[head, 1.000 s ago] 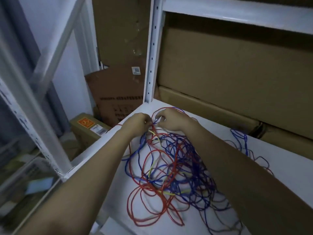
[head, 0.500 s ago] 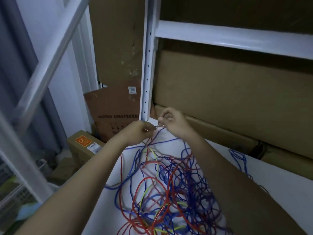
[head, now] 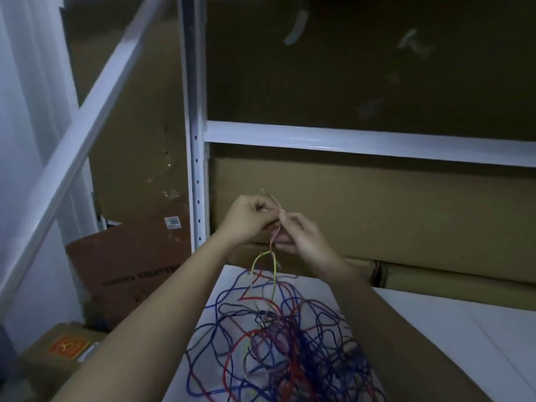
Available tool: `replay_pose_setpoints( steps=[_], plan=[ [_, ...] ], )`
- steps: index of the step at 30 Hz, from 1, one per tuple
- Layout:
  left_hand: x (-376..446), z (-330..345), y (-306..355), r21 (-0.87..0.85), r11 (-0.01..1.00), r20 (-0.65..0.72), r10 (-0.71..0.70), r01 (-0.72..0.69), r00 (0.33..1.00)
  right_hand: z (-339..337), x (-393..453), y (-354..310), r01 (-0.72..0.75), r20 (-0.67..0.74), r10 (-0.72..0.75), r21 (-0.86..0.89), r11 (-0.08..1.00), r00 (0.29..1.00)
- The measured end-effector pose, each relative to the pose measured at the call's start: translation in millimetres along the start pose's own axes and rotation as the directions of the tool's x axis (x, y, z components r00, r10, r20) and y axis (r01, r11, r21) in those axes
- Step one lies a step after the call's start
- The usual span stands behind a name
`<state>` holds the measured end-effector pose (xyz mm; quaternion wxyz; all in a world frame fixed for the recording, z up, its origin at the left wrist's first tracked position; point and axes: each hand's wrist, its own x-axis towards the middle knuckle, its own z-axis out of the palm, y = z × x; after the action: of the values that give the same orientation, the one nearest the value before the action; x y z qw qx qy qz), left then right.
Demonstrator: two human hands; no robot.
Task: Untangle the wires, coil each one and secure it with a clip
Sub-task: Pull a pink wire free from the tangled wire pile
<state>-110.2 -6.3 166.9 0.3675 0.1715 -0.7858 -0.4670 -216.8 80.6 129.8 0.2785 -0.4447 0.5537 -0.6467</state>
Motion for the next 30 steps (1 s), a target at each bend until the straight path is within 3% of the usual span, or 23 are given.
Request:
replay_pose_setpoints(
  steps=[3, 7, 9, 11, 13, 15, 17, 19, 21, 24, 25, 28, 30],
  plan=[
    [4, 3, 5, -0.184, 0.983, -0.069, -0.040, 0.026, 0.997, 5, -18, 10, -0.019, 0.025, 0.021, -0.071, 0.997, 0.999],
    [2, 3, 11, -0.381, 0.921, -0.015, -0.091, 0.078, 0.996, 8, -25, 4, -0.007, -0.136, -0.007, -0.099, 0.995, 0.991],
    [0, 1, 16, -0.411, 0.907, -0.068, -0.127, 0.088, 0.990, 7, -25, -5, -0.013, -0.167, 0.007, -0.035, 0.999, 0.986],
    [3, -7, 19, -0.304, 0.951, -0.163, -0.107, 0.053, 0.981, 5, -25, -12, 0.013, -0.145, -0.023, -0.065, 0.998, 0.989],
    [6, -16, 22, -0.028, 0.996, -0.186, 0.076, -0.083, 0.980, 5, -23, -17, 0.046, -0.117, -0.067, -0.172, 0.984, 0.991],
    [8, -19, 27, 0.264, 0.925, -0.080, 0.304, -0.274, 0.949, 7, -19, -20, 0.069, -0.112, -0.097, -0.230, 0.971, 0.989],
    [7, -19, 34, 0.469, 0.814, 0.035, 0.371, -0.343, 0.928, 11, -14, -21, 0.069, -0.135, -0.110, -0.277, 0.958, 0.985],
    [6, -16, 40, 0.476, 0.828, 0.067, 0.302, -0.297, 0.951, 16, -13, -20, 0.075, -0.146, -0.144, -0.396, 0.915, 0.979],
    [5, -16, 46, 0.418, 0.890, 0.106, 0.151, -0.182, 0.983, 18, -15, -17, 0.124, -0.108, -0.230, -0.590, 0.798, 0.967],
    [3, -20, 42, 0.551, 0.825, 0.213, 0.010, -0.128, 0.977, 18, -18, -12, 0.151, -0.006, -0.274, -0.824, 0.546, 0.962],
    [1, -22, 39, 0.572, 0.812, 0.230, -0.017, -0.121, 0.973, 17, -19, -10, 0.153, 0.006, -0.277, -0.846, 0.511, 0.961],
    [-7, -30, 33, 0.622, 0.777, 0.238, -0.074, -0.093, 0.969, 16, -18, -3, 0.151, -0.039, -0.310, -0.810, 0.566, 0.950],
    [-13, -33, 28, 0.577, 0.814, 0.242, -0.091, -0.068, 0.966, 16, -18, 2, 0.163, -0.073, -0.277, -0.657, 0.736, 0.958]
  ],
)
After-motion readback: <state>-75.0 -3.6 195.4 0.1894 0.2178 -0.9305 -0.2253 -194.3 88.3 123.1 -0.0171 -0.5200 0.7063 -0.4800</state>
